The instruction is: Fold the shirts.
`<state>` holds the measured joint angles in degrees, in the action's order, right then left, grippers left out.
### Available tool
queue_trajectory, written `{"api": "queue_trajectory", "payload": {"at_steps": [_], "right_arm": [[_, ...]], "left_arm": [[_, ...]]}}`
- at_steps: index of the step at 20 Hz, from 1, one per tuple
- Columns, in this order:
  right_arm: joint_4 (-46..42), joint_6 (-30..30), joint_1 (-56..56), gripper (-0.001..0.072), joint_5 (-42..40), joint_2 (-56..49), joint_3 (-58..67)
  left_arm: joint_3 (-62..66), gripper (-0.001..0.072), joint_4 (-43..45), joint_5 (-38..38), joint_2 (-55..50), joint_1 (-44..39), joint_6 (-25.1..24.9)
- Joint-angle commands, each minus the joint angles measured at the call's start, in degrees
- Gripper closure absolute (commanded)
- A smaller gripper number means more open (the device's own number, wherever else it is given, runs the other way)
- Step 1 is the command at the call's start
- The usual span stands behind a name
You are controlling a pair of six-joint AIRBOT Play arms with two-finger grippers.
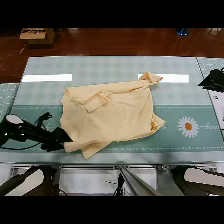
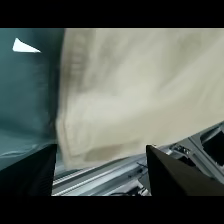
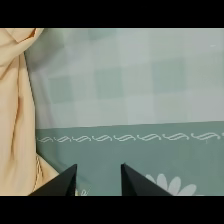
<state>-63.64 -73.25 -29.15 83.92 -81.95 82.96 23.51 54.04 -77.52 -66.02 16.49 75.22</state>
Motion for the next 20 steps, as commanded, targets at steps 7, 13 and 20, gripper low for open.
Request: {"api": "queue_trajectory", "payload": {"at_steps": [7, 13, 20], "right_arm": [[-1.4, 1.0, -0.1, 0.0239, 0.3, 0.0, -3.8], [7.8, 8.0, 0.0, 0.0220, -4.5, 0.0, -25.9], [14.0, 9.9, 0.7, 0.0227, -11.8, 0.0, -38.0]], "left_arm": [[0.7, 0.0689, -17.0, 8.3, -11.3, -7.5, -10.3], [1.5, 0.0689, -17.0, 7.2, -11.3, -7.5, -11.8], [1.5, 0.0689, -17.0, 6.8, -11.3, -7.5, -11.8]]}}
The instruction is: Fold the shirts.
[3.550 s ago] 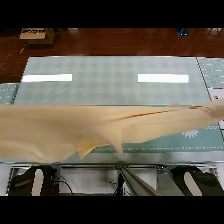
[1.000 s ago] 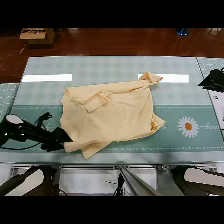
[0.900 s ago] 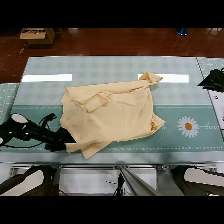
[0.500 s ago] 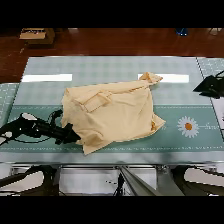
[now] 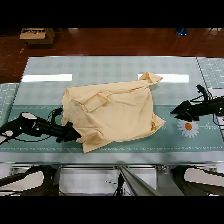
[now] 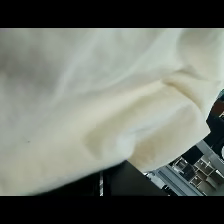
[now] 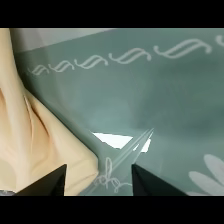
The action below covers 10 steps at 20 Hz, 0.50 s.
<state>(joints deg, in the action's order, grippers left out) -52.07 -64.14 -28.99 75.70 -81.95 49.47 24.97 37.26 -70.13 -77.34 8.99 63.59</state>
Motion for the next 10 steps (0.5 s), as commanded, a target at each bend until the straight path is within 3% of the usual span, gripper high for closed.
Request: {"api": "queue_trajectory", "payload": {"at_steps": [1, 4, 6, 8, 10], "right_arm": [[2.5, 0.9, 1.8, 0.0227, -4.1, 0.0, -5.3], [2.7, 1.4, 8.9, 0.0228, -5.9, 0.0, -6.5], [2.3, -3.2, 14.4, 0.0286, -9.1, -0.6, -6.5], [3.5, -5.8, 19.6, 0.0507, -10.8, -1.2, -6.5], [3.9, -4.2, 22.9, 0.0647, -9.0, -1.0, -5.4]], "left_arm": [[0.0, 0.0689, -0.2, -0.6, 0.0, 0.0, -0.1], [0.0, 0.0689, -0.2, -0.6, 0.0, 0.0, -0.2], [0.1, 0.0690, -0.3, -0.5, 0.0, 0.0, -1.0], [1.0, 0.0689, -0.4, -0.6, 0.0, 0.0, -2.2], [4.1, 0.0690, -0.5, -2.0, 0.2, 0.0, -3.2]]}}
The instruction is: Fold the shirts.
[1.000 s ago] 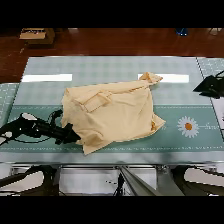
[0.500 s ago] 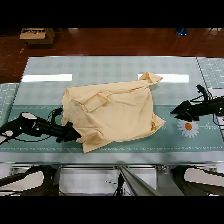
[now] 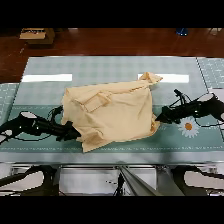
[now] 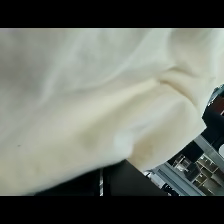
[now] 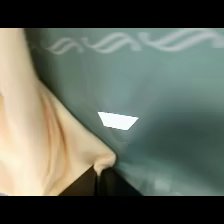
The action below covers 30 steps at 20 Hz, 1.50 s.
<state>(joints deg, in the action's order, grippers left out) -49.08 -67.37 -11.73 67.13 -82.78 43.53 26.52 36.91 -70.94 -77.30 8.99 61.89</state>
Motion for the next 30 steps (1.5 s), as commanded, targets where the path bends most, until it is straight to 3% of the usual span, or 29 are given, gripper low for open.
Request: {"api": "queue_trajectory", "payload": {"at_steps": [1, 4, 7, 10, 13, 15, 16, 18, 21, 24, 27, 30], "right_arm": [[0.8, 0.1, 6.1, 0.0679, 2.1, 0.5, 1.9], [-0.1, 1.7, 3.5, 0.0685, 9.6, 7.1, 10.1], [2.3, -1.0, -1.4, 0.0686, 10.7, 18.7, 23.7], [5.0, -2.3, -3.8, 0.0686, -1.0, 31.3, 37.1], [4.8, -3.2, -3.8, 0.0686, -15.6, 41.5, 46.3], [0.7, -6.9, -3.8, 0.0686, -17.6, 45.2, 50.6], [-3.0, -10.3, -3.8, 0.0686, -17.3, 46.5, 52.5], [-9.2, -14.9, -3.8, 0.0686, -17.0, 48.4, 55.6], [-14.4, -17.7, -3.8, 0.0686, -10.3, 49.5, 61.2], [-18.2, -19.2, -3.8, 0.0686, 1.9, 49.5, 66.0], [-28.1, -19.2, -3.8, 0.0687, 12.9, 49.5, 68.4], [-29.9, -18.7, -3.8, 0.0687, 33.3, 44.9, 68.3]], "left_arm": [[4.9, 0.0690, -0.1, -2.3, 0.9, 0.0, -1.9], [16.7, 0.0691, -1.0, -4.5, 7.4, 0.7, -1.8], [34.6, 0.0691, -4.0, -4.0, 18.4, 2.9, -1.9], [53.5, 0.0691, -3.9, 3.3, 29.8, 2.9, -1.9], [67.5, 0.0692, -0.2, 16.2, 39.1, 2.8, -5.9], [72.8, 0.0693, 8.1, 20.9, 43.9, 2.8, -3.1], [74.3, 0.0693, 12.5, 20.5, 45.6, 2.8, 1.1], [76.6, 0.0693, 19.1, 15.1, 48.3, 2.8, 9.9], [78.9, 0.0693, 20.1, 5.1, 50.9, 2.8, 17.5], [80.2, 0.0693, 20.2, -6.0, 52.1, 2.8, 23.6], [81.0, 0.0694, 21.0, -16.9, 52.0, 2.8, 27.5], [79.5, 0.0694, 24.3, -29.2, 48.8, 2.9, 31.0]]}}
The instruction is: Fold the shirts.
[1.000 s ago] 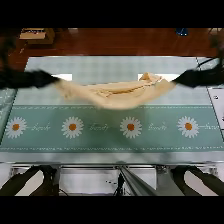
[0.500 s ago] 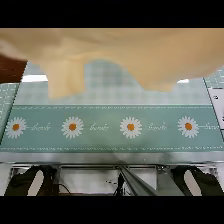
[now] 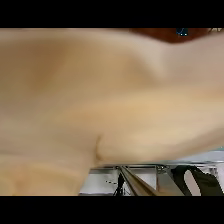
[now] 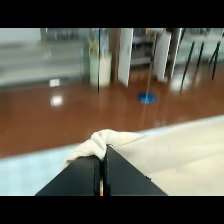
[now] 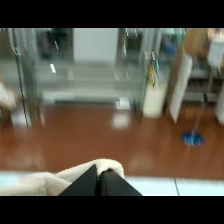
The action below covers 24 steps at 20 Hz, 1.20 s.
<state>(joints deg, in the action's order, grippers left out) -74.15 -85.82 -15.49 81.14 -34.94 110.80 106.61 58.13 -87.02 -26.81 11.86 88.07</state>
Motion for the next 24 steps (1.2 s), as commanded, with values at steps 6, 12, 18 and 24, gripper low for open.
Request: {"api": "queue_trajectory", "payload": {"at_steps": [6, 12, 18, 24], "right_arm": [[2.7, 0.7, 0.0, 0.0687, 24.7, -21.4, -8.0], [5.6, 2.2, 5.3, 0.0686, 5.1, -45.8, -8.4], [5.6, 3.2, 13.2, 0.0685, -17.4, -59.9, -8.4], [2.7, 3.5, 13.7, 0.0465, -10.4, -66.6, -8.4]], "left_arm": [[-24.5, 0.0693, 0.9, -9.4, -11.0, -0.1, -2.1], [-36.2, 0.0691, -7.0, 14.7, -31.8, -0.1, -11.4], [-36.2, 0.0690, -15.2, 26.1, -51.3, -0.1, -18.4], [-36.2, 0.0563, -16.2, 20.1, -60.0, -0.8, -17.7]]}}
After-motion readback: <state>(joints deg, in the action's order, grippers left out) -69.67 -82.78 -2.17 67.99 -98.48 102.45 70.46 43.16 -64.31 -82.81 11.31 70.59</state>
